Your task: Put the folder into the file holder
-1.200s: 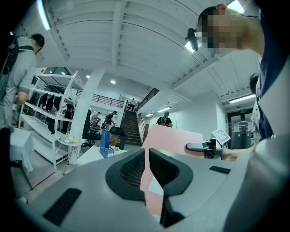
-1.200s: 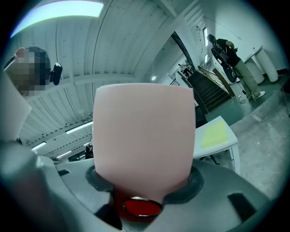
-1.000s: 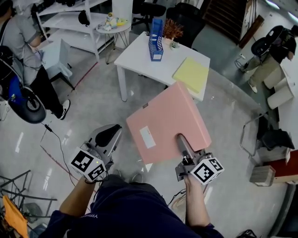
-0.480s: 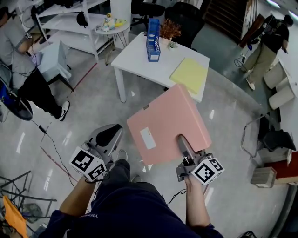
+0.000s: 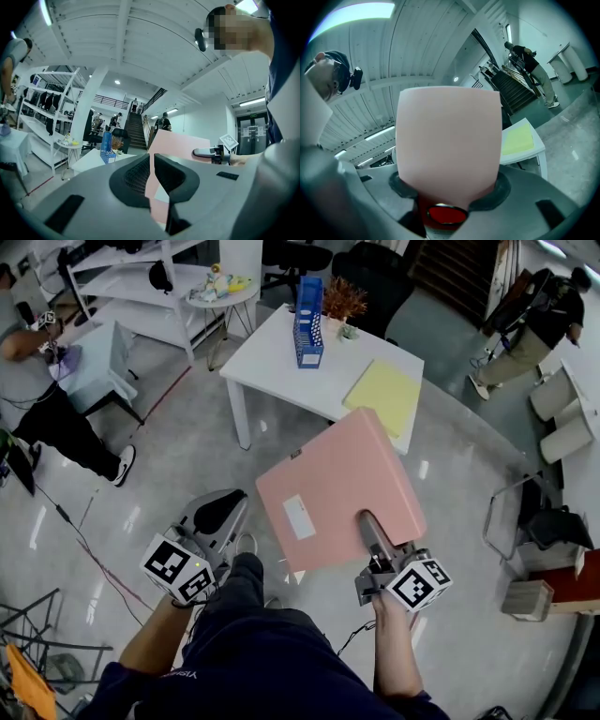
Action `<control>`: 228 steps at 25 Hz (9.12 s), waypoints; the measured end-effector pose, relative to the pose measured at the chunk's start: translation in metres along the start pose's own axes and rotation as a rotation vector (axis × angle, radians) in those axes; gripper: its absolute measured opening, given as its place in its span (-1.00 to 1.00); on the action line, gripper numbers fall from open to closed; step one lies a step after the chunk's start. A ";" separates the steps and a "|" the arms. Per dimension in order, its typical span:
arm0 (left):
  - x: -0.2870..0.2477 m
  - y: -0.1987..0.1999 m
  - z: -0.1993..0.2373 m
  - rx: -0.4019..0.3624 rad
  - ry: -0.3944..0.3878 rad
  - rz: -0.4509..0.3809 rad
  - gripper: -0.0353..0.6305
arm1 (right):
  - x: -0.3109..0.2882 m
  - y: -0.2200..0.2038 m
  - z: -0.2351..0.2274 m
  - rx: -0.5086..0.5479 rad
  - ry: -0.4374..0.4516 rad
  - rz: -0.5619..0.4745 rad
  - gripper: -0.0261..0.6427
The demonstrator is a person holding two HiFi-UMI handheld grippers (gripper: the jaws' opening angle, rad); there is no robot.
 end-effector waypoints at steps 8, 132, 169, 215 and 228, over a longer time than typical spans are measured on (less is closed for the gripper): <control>-0.020 0.004 0.049 0.015 -0.006 0.009 -0.74 | -0.048 0.007 -0.011 -0.014 -0.016 0.010 -0.14; -0.412 0.132 0.423 0.084 -0.085 0.085 -0.75 | -0.462 0.318 -0.228 0.095 -0.187 -0.057 -0.15; -0.417 0.131 0.487 0.093 -0.235 0.107 -0.75 | -0.497 0.323 -0.159 0.352 -0.385 -0.007 -0.14; -0.408 0.097 0.519 0.100 -0.215 0.207 -0.75 | -0.594 0.302 -0.165 0.515 -0.494 -0.106 -0.14; -0.411 0.087 0.524 0.102 -0.206 0.236 -0.75 | -0.606 0.284 -0.179 0.497 -0.513 -0.089 -0.13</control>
Point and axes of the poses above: the fingertips, and each gripper's own axes: x backward along the fingers, z to its left, y out of its top, the point moved 2 cm from there along x, backward along the fingers, and after that the axes turned 8 degrees about z, right-handed, at the moved point
